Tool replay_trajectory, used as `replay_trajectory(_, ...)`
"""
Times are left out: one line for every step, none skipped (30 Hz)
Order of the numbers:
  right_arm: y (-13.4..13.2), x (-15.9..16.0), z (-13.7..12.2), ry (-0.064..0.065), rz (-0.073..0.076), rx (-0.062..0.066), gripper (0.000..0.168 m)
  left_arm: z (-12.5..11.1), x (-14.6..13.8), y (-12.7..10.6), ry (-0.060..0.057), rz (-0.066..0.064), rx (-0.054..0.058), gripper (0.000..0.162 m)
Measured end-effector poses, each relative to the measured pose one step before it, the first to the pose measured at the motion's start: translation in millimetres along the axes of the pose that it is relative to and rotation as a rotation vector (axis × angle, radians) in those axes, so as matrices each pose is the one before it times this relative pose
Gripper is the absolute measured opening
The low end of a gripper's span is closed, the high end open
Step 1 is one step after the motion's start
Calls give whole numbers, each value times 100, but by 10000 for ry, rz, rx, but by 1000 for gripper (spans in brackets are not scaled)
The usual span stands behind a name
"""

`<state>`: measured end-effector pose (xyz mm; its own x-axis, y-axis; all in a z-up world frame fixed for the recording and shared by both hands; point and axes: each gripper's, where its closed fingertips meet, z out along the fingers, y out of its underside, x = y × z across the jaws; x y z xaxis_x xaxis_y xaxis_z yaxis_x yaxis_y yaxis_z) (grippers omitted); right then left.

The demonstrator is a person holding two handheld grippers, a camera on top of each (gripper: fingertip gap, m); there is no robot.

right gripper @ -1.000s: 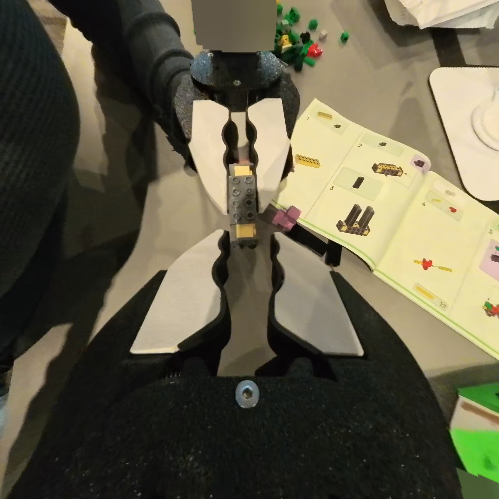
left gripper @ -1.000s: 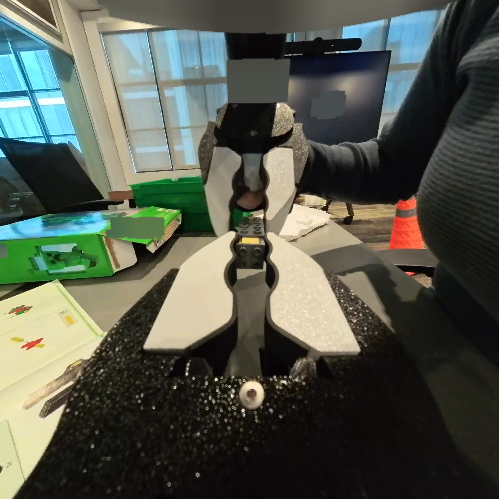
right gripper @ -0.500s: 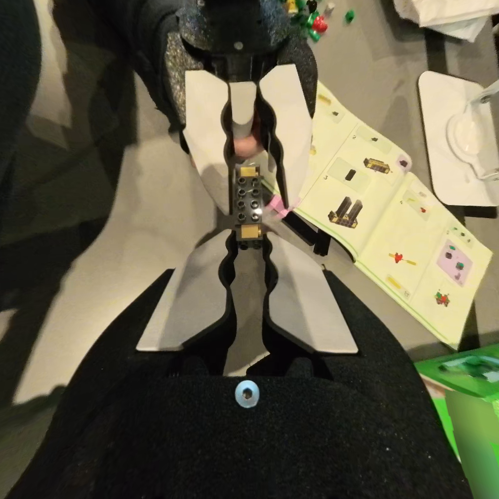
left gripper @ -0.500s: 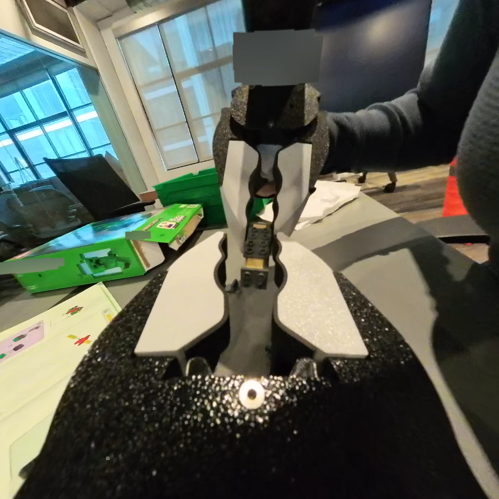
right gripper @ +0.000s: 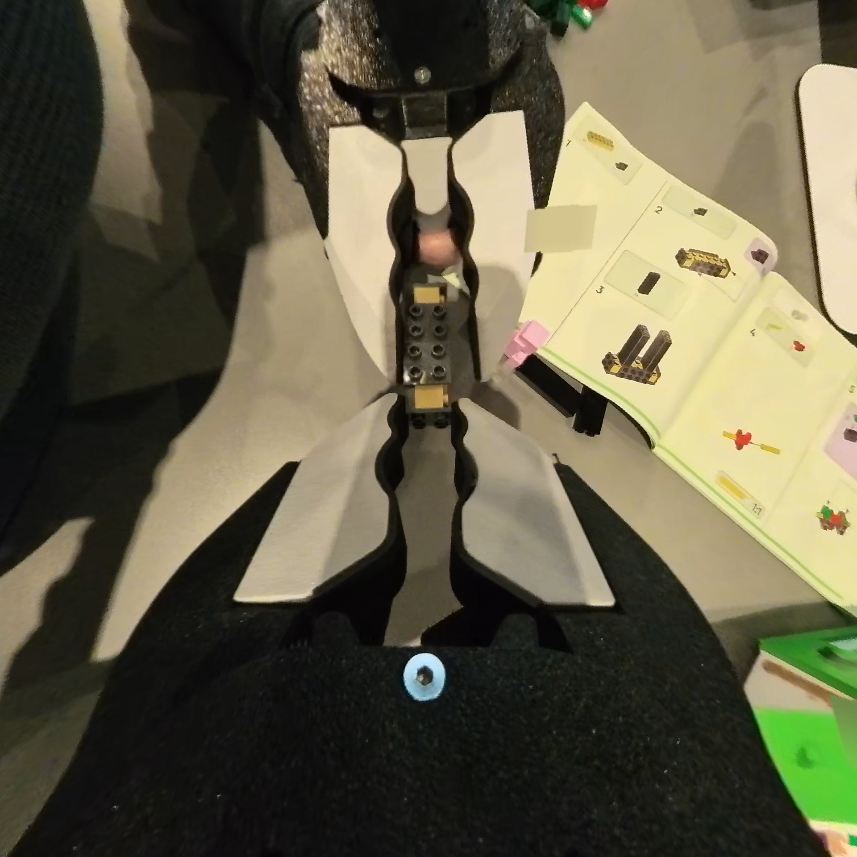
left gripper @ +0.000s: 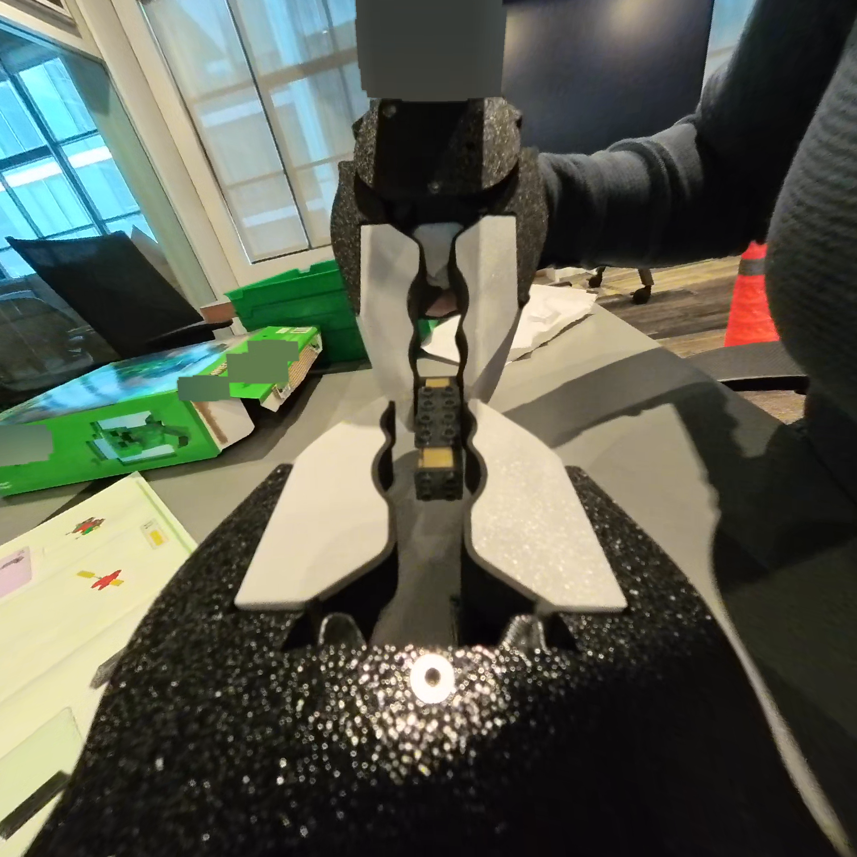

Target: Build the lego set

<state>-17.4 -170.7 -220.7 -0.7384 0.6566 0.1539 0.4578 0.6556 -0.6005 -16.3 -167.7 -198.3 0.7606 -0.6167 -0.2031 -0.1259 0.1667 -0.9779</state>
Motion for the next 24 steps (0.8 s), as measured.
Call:
replay_trajectory(-100,-16,-52,-58,80,80,17,29,14,85,10,4,-48,26)
replay_trajectory(-90,18,-45,-42,60,67,17,22,36,18,24,-23,-11,26)
replay_trajectory(-53,-19,-24,-52,18,40,17,-7,20,-37,7,-10,20,24)
replay_trajectory(-64,-28,0,-24,-28,29,17,-31,21,-60,16,16,27,22)
replay_trajectory(-66,12,4,12,-64,5,17,-25,106,-52,77,21,27,18)
replay_trajectory(-61,-13,-3,3,-93,-7,17,-23,121,-67,81,-3,39,18)
replay_trajectory(-45,-9,-8,0,-73,-21,17,-20,45,-43,33,-9,32,17)
replay_trajectory(-6,39,-5,10,-24,-47,17,-10,-5,-7,12,-15,2,17)
replay_trajectory(31,20,12,-7,4,-58,17,5,-12,18,17,-34,-19,17)
replay_trajectory(30,20,12,-13,12,-48,17,10,-8,19,14,-36,-22,17)
replay_trajectory(16,28,-6,-12,22,-27,17,21,-10,1,-4,-16,-13,17)
replay_trajectory(9,23,-16,-14,36,-13,17,20,4,-11,-9,15,-10,17)
replay_trajectory(7,-23,-14,-45,53,-15,17,20,37,-7,13,31,-8,16)
replay_trajectory(23,-3,-3,-22,54,-16,17,15,35,5,10,42,-4,16)
replay_trajectory(43,5,24,-21,51,-29,17,16,21,24,-5,56,-20,16)
replay_trajectory(87,-24,33,-42,48,-49,17,32,36,58,0,56,-47,16)
replay_trajectory(47,-21,44,-42,46,-24,17,13,43,37,-6,66,-52,16)
replay_trajectory(20,-38,26,-39,18,1,17,7,38,12,-3,83,-50,16)
replay_trajectory(13,-47,32,-45,28,3,17,0,25,9,5,74,-43,16)
replay_trajectory(15,13,16,4,13,4,17,-5,-8,19,-15,42,-22,16)
replay_trajectory(11,69,4,42,-4,6,17,10,-32,15,-38,22,-2,16)
replay_trajectory(36,57,5,23,7,-11,17,33,-25,25,-27,-13,-3,16)
replay_trajectory(41,59,-4,29,2,6,17,32,-29,11,-20,-91,-3,16)
replay_trajectory(-16,138,-11,118,-53,55,17,11,-103,4,-49,-162,17,16)
